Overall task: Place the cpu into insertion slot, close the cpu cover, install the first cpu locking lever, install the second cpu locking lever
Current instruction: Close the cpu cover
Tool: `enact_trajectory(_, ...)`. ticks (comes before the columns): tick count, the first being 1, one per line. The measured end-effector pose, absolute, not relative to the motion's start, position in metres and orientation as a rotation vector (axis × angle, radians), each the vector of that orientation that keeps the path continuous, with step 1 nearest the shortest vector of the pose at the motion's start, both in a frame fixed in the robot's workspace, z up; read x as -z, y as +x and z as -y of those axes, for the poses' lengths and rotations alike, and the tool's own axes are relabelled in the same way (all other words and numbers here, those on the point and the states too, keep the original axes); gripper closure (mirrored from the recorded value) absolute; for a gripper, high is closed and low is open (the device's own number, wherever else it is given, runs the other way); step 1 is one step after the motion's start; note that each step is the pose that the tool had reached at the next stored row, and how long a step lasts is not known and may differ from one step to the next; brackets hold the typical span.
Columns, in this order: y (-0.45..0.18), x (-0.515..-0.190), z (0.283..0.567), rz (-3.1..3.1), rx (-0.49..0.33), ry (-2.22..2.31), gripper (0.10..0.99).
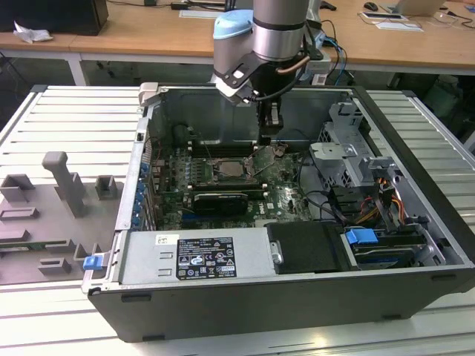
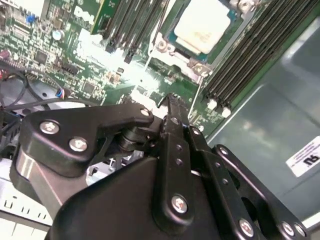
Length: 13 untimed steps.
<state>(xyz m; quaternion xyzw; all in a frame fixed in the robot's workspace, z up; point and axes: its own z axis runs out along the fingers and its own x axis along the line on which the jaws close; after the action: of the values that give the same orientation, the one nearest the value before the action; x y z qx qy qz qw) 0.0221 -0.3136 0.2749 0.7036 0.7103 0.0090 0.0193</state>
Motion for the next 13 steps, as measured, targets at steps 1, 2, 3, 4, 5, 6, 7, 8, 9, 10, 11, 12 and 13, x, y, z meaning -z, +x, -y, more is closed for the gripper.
enact_trajectory(1,0.023,-0.274,0.314,-2.208,-0.028,2.180,0.980)
enact_trajectory(2,0.023,-0.273,0.314,-2.213,-0.028,2.175,0.980)
enact_trajectory(3,0.024,-0.273,0.314,-2.214,-0.028,2.174,0.980)
enact_trajectory(4,0.026,-0.272,0.314,-2.215,-0.028,2.174,0.980)
enact_trajectory(5,0.027,-0.271,0.314,-2.215,-0.028,2.173,0.980)
enact_trajectory(6,0.028,-0.270,0.314,-2.215,-0.028,2.173,0.980)
enact_trajectory(7,0.031,-0.269,0.314,-2.215,-0.028,2.173,0.980)
enact_trajectory(8,0.035,-0.268,0.314,-2.215,-0.028,2.174,0.980)
enact_trajectory(9,0.038,-0.267,0.314,-2.215,-0.028,2.173,0.980)
enact_trajectory(10,0.039,-0.266,0.314,-2.215,-0.028,2.173,0.980)
enact_trajectory(11,0.040,-0.266,0.314,-2.214,-0.028,2.173,0.980)
enact_trajectory(12,0.042,-0.265,0.314,-2.214,-0.027,2.173,0.980)
enact_trajectory(13,0.044,-0.265,0.314,-2.214,-0.027,2.173,0.980)
